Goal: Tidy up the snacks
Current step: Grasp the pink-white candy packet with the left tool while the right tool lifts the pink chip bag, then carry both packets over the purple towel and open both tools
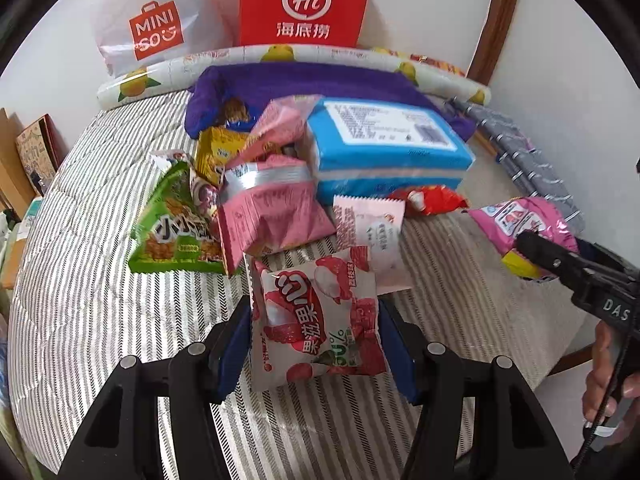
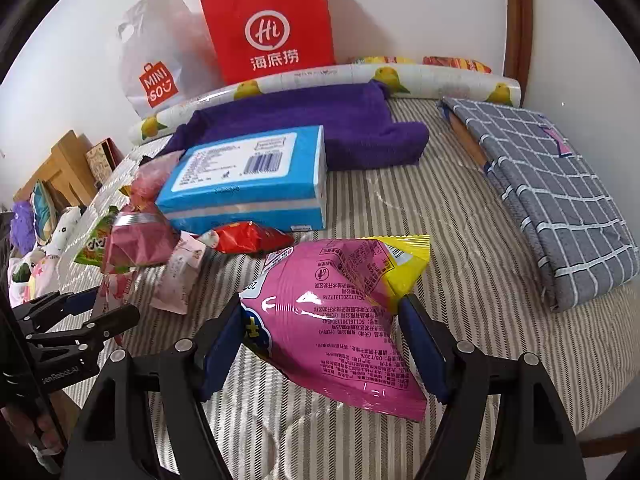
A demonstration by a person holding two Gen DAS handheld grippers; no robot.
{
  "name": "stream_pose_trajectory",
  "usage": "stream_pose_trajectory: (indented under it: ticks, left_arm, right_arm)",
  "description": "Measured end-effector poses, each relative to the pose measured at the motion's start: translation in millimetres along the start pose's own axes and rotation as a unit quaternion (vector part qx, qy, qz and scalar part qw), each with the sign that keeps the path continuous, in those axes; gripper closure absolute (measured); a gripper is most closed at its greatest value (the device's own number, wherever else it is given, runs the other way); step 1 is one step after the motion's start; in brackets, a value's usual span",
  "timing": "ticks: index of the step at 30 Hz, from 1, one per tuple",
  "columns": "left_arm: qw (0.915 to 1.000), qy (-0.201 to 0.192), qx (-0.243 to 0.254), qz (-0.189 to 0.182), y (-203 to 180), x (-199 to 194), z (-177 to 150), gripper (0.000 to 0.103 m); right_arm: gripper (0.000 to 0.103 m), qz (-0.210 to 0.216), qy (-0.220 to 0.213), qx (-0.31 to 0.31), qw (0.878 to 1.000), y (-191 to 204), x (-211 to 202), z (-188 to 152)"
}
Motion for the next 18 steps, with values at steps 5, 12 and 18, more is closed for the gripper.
stream_pose_trajectory:
  ticks: [5, 12, 18]
  left_arm:
    - [0.9996, -0.023, 0.011, -0.009, -7, -22, 12, 0.045]
    - [0.9986, -0.047, 0.006, -0.021, -12, -46, 34, 0.045]
    - [0.9979, -0.059, 0.005, -0.028, -16, -56, 55, 0.045]
  right_arm:
    - [0.028, -0.003, -0.01, 0.004, 1.0, 2, -18, 8]
    - [0.028, -0.001, -0.03, 0.006, 1.0, 2, -44, 26]
    - [0.028, 0.0, -0.043, 0.004, 0.999, 2, -57, 46]
Point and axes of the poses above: each gripper's, at about its wrist camera, not at the fingertips, and x roughly the way its jaws point, y to its left, z to its top, the point moved 2 cm from there along x, roughly the way its jaws point, and after that the axes turned 4 degrees about -z, right-handed, at the moved point
